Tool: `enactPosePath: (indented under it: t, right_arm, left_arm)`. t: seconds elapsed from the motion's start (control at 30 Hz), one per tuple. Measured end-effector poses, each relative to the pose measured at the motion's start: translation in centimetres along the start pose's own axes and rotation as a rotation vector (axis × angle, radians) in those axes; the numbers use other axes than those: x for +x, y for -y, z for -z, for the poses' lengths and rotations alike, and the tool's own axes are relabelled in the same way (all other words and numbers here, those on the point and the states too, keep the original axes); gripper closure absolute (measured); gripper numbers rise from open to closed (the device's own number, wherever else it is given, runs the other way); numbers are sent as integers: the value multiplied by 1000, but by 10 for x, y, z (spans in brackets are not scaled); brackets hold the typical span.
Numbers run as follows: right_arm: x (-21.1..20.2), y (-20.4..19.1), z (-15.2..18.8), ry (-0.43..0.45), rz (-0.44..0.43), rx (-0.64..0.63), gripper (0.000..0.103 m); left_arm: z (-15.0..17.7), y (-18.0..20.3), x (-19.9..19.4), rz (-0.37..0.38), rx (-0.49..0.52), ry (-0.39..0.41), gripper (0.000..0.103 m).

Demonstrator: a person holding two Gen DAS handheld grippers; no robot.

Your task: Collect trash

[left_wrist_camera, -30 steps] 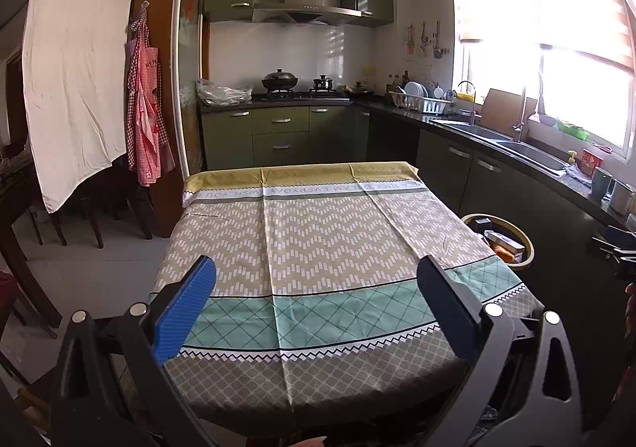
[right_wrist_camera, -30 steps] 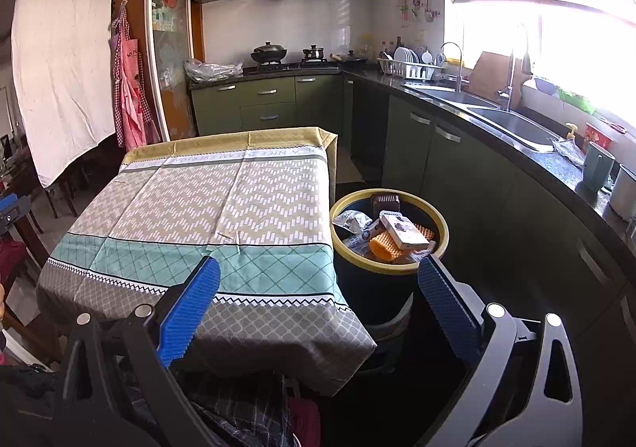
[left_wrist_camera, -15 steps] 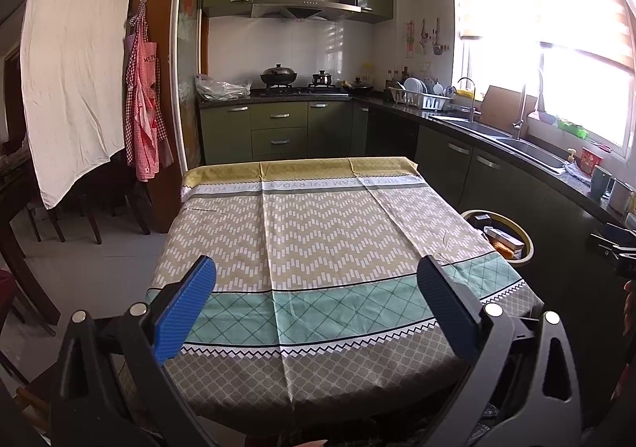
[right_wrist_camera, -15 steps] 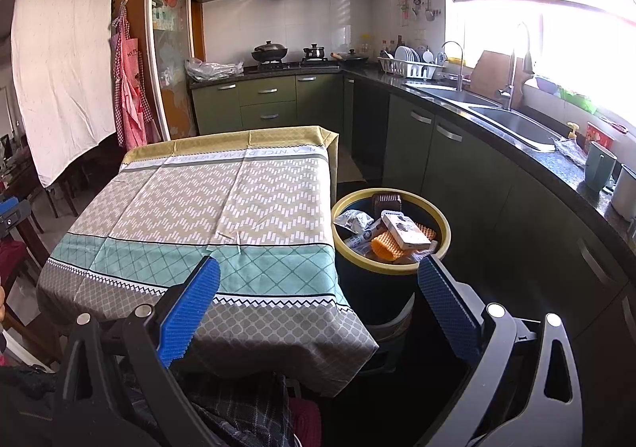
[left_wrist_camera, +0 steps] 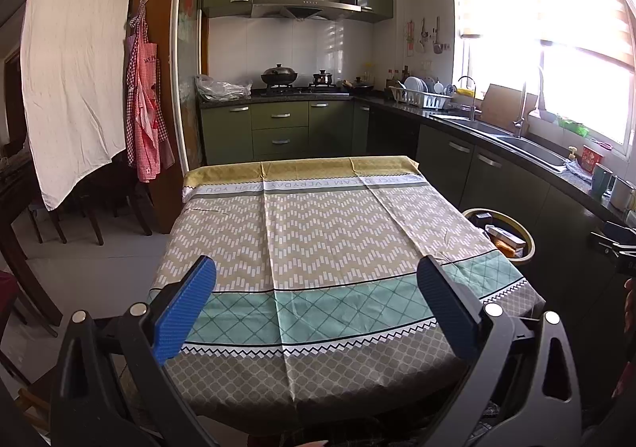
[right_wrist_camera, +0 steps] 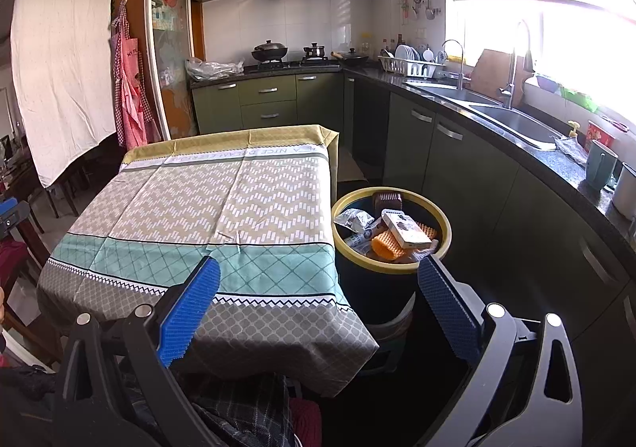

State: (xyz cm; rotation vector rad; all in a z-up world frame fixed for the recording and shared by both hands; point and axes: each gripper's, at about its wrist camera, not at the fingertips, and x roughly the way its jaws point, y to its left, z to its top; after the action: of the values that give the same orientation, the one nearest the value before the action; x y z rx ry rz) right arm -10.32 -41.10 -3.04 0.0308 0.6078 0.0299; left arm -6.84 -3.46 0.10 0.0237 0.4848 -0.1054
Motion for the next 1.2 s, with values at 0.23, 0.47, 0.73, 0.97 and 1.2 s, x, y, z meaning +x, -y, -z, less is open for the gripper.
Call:
enactPosePath:
  t: [0.23,0.47,0.73,0.97,1.2]
  right_arm:
    - [1,0,1,1,-5,1,5]
    - [1,1,2,1,-6,2,5]
    - [1,1,2,2,-7,3,5]
    - [1,1,2,1,-5,5,5]
    - [0,0,3,2,-5,5,5]
  left_arm:
    - [-2,2,0,6,8,-1,7]
    - [-3,2,-2,8,13,4,7]
    - [-4,6,-1,13,22,-1,7]
    - [-4,7,0,15,28,-4,7]
    - [-5,9,2,22,34,-7,7]
